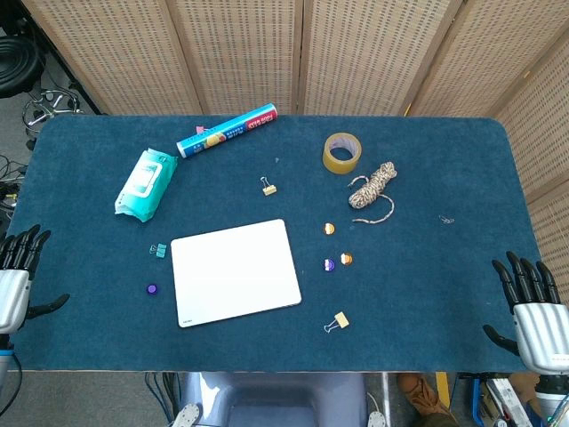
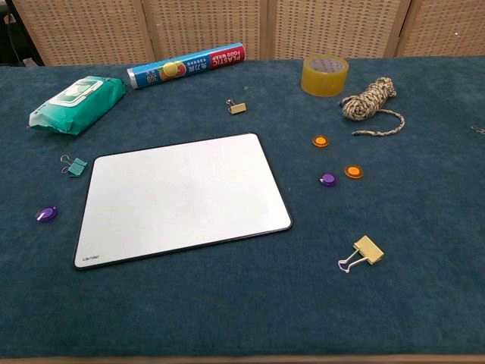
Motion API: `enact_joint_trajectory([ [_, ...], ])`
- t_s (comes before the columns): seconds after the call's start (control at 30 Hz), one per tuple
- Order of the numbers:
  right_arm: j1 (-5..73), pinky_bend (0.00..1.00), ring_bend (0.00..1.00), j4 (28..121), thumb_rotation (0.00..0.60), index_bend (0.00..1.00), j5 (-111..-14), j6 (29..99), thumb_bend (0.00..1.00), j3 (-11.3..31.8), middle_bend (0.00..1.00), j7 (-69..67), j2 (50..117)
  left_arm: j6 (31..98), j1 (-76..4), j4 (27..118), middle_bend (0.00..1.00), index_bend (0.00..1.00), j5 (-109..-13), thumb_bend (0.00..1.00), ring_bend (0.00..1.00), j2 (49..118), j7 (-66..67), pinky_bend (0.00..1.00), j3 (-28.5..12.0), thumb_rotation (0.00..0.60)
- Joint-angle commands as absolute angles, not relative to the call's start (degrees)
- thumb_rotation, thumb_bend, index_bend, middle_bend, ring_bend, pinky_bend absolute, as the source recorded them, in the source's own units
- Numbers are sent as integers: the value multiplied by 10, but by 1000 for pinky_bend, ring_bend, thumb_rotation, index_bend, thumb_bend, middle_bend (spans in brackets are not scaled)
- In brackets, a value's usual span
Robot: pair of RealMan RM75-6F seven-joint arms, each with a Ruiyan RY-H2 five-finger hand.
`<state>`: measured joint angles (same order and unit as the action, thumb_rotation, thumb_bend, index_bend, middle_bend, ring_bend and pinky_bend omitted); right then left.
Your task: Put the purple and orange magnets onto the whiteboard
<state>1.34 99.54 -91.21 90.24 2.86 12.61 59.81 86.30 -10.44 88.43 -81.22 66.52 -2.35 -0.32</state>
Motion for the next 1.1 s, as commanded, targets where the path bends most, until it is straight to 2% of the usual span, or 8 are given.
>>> enact_joint_trajectory([
  [0.03, 13, 0, 0, 995, 600, 0, -912, 903, 0, 29, 0, 126, 598, 853, -102, 893, 0, 0, -808, 22, 0, 658, -28, 0, -5, 600],
  [0.27, 14, 0, 0, 997, 600, 0, -912, 901, 0, 29, 0, 116, 595, 843, -101, 890, 0, 1, -830, 29, 0, 652, -33, 0, 1, 600],
  [0.33, 14, 0, 0, 998, 600, 0, -913, 902, 0, 29, 0, 113, 593, 832, -104, 880, 0, 32, -845, 42, 0, 653, -37, 0, 8, 600],
  [0.5, 14, 0, 0, 1001, 600, 0, -916, 899, 0, 27, 0, 109, 590, 788, -120, 857, 0, 240, -862, 96, 0, 670, -47, 0, 23, 600],
  [0.7, 13, 0, 0, 1004, 600, 0, -918, 899, 0, 23, 0, 103, 586, 736, -147, 825, 0, 367, -871, 203, 0, 713, -37, 0, 24, 600],
  [0.9, 14, 0, 0, 1005, 600, 0, -913, 895, 0, 25, 0, 95, 583, 689, -173, 818, 0, 409, -845, 240, 0, 749, 5, 0, 7, 600],
  [1.1, 16, 0, 0, 1006, 600, 0, -909, 886, 0, 23, 0, 92, 582, 646, -192, 803, 0, 410, -806, 242, 0, 793, 61, 0, -6, 600],
])
